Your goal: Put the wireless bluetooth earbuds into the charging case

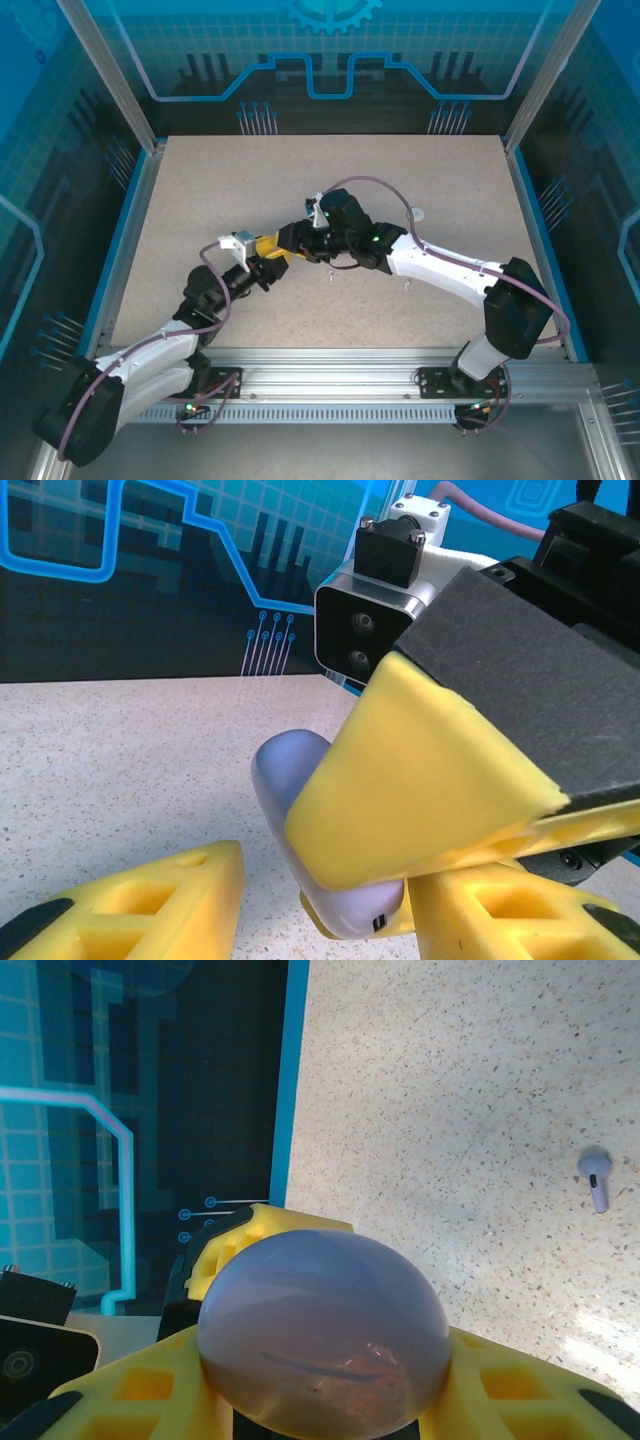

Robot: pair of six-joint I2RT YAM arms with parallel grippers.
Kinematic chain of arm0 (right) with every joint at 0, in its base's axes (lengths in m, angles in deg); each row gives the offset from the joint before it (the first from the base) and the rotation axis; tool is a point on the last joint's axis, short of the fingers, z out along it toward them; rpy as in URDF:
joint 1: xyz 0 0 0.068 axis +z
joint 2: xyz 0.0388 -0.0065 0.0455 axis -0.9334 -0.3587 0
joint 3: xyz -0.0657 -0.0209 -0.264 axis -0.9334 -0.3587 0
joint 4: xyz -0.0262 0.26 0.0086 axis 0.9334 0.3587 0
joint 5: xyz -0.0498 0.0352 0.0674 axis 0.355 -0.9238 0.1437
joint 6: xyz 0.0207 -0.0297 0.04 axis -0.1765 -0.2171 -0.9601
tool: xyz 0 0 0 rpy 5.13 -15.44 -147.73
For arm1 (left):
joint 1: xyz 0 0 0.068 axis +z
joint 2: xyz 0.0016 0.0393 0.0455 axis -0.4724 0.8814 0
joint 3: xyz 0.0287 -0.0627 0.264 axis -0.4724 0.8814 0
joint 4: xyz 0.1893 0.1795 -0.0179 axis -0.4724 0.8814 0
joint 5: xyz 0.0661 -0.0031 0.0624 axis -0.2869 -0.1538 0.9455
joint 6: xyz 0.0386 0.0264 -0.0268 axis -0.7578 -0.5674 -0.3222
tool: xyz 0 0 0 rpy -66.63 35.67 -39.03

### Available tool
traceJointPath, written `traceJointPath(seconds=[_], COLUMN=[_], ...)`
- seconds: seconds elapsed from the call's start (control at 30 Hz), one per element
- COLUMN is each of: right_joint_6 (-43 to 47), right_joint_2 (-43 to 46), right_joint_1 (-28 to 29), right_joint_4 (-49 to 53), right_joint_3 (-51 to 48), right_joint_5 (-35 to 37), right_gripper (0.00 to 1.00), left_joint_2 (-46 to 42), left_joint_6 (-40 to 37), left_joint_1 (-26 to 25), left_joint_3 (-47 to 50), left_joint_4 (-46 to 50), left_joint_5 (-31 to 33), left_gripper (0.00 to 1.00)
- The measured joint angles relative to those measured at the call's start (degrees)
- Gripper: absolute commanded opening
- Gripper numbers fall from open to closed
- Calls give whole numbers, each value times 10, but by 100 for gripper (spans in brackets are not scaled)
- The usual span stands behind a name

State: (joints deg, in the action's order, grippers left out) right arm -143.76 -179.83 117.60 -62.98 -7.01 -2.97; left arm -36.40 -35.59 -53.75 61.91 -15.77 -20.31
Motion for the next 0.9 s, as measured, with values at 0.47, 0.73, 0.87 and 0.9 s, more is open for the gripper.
traceJointPath(seconds=[0.47, 0.73, 0.87, 0.9], right_joint_6=[-10, 47, 135, 158], right_joint_2=[0, 18, 80, 98], right_joint_1=[2, 5, -2, -6], right_joint_4=[-18, 6, 40, 42], right_joint_3=[-7, -9, -19, -25], right_joint_5=[11, 29, 59, 64], right_gripper=[38, 70, 70, 70], left_joint_2=[16, 2, -17, -20], left_joint_6=[7, 14, 20, 21], left_joint_1=[-5, -5, -5, -5], left_joint_3=[-8, -14, -23, -26], left_joint_4=[-9, -2, 7, 10], left_joint_5=[3, -5, -19, -23], left_gripper=[21, 20, 20, 20])
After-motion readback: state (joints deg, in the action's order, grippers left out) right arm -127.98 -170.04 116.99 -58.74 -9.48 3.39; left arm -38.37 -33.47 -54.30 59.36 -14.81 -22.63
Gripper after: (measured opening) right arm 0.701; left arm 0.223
